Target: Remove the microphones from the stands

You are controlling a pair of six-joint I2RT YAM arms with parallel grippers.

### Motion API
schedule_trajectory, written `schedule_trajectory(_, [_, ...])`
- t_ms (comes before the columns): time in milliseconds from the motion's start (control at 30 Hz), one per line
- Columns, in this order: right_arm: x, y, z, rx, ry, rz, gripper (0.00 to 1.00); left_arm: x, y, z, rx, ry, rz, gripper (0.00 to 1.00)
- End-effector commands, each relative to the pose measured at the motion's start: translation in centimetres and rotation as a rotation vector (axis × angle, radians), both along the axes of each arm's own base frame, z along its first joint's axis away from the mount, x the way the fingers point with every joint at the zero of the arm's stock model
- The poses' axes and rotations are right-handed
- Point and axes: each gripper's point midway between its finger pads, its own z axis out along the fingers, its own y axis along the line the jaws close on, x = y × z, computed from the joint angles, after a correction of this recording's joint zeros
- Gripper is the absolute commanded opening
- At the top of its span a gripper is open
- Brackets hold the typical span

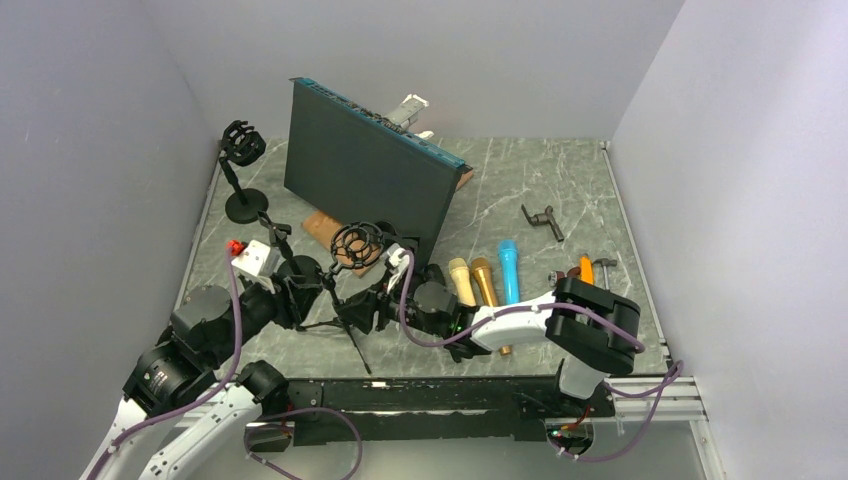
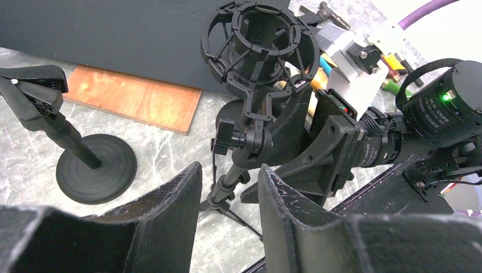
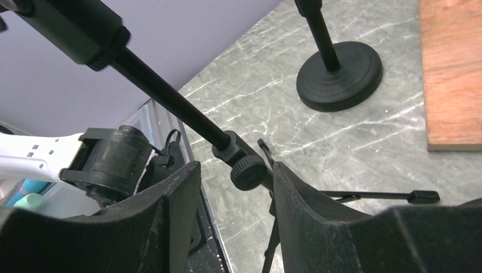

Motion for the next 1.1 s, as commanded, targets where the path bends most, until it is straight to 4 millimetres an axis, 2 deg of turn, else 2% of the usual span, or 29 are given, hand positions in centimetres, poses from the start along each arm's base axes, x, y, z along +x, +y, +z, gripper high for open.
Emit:
schedule_trajectory(0, [0.3, 0.9, 2.6, 0.043, -0.074, -0.005, 0.52, 0.0, 0.4, 1.6, -0.037, -0.036, 0.023, 0.47])
schedule_trajectory(200, [0.1, 0.9, 1.9, 0.013, -0.101, 0.014, 0.47, 0.2, 0.6, 1.2, -0.028, -0.026, 0.043, 0.48])
schedule_trajectory(300, [0.1, 1.2, 1.3, -0.020, -0.124, 0.030, 0.41, 0.2, 0.8, 1.2, -0.032, -0.020, 0.053, 0.48])
schedule_trajectory(367, [0.2, 1.3, 1.1, -0.029, -0.139, 0.032, 0.31, 0.2, 0.8, 0.7, -0.034, -0.004, 0.061, 0.47])
schedule_trajectory(467, [-0.1, 1.3, 0.5, -0.052, -0.157, 0.054, 0.04, 0.2, 0.8, 0.3, -0.038, 0.001, 0.061, 0.47])
schedule_trajectory(500, [0.0, 1.3, 0.3, -0.064, -0.163, 0.050, 0.00, 0.2, 0.8, 0.2, -0.038, 0.001, 0.065, 0.47])
schedule_trajectory(700, [0.5, 0.4, -2.1, -0.166, -0.231, 0.038, 0.00, 0.2, 1.7, 1.4, -0.049, -0.026, 0.103, 0.47])
schedule_trajectory(833, [1.0, -0.4, -4.1, -0.315, -0.335, -0.004, 0.00, 0.1, 2.1, 1.7, -0.057, -0.034, 0.122, 0.46])
schedule_trajectory(1067, [2.2, -2.1, -6.0, -0.510, -0.552, -0.060, 0.00, 0.1, 2.3, 1.8, -0.071, -0.037, 0.130, 0.45])
